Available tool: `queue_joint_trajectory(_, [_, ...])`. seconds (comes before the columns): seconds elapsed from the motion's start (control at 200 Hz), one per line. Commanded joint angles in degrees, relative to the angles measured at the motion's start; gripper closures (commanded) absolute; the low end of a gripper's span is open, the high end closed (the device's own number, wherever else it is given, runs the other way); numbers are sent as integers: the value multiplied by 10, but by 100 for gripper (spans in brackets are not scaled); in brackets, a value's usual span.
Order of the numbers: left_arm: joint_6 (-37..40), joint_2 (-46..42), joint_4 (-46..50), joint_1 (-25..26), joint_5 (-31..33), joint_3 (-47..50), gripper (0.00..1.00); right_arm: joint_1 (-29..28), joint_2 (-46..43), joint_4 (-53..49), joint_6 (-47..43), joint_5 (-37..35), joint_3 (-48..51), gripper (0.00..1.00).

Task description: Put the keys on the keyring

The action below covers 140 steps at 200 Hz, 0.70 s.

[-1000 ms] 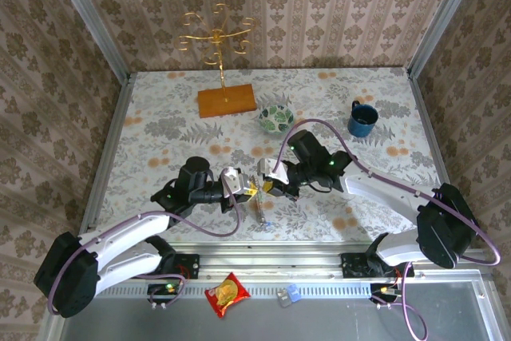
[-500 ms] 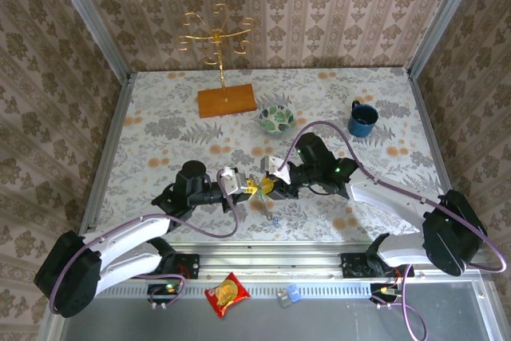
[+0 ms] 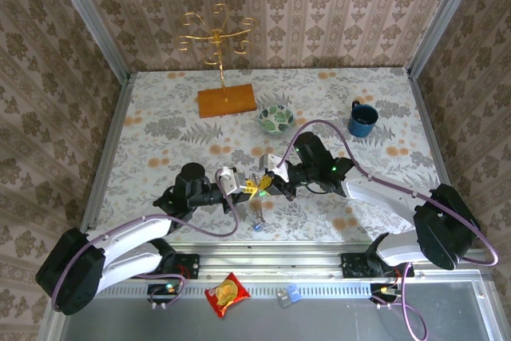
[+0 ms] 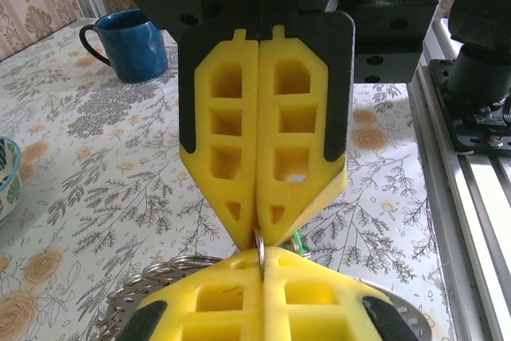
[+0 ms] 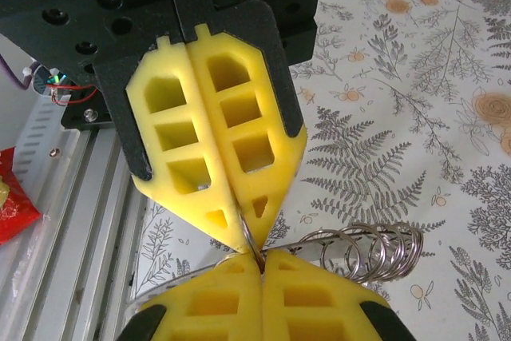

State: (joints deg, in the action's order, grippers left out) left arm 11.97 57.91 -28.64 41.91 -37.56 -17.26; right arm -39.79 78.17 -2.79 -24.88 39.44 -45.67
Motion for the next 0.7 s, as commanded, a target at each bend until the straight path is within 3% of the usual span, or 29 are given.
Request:
queue_joint_trajectory(0.0, [-5,-3,-38,2,-9,1,97,-4,4,-2,-12,19,-12,100])
queue_joint_trajectory(0.085, [13,-12,9,2,3,-10,78,-5,1,-52,-42,6,-31,100])
queue_joint_trajectory(0.23, [52,-18,120,1,17,-49,75,-13,9,-147,-98,-27,-76,100])
queue_joint_trajectory(0.435, [80,-11,175,2,19,-75,81,-33,27,-208,-139,-56,-118,100])
queue_joint_trajectory(0.54, [93,-2,195,1,16,-89,87,-44,32,-224,-148,-60,-135,100])
queue_joint_trajectory(0.62, [106,4,217,2,12,-100,100,-45,30,-216,-144,-52,-137,100])
queue_joint_trajectory(0.695, [109,6,222,1,11,-102,100,-45,27,-210,-141,-54,-132,100])
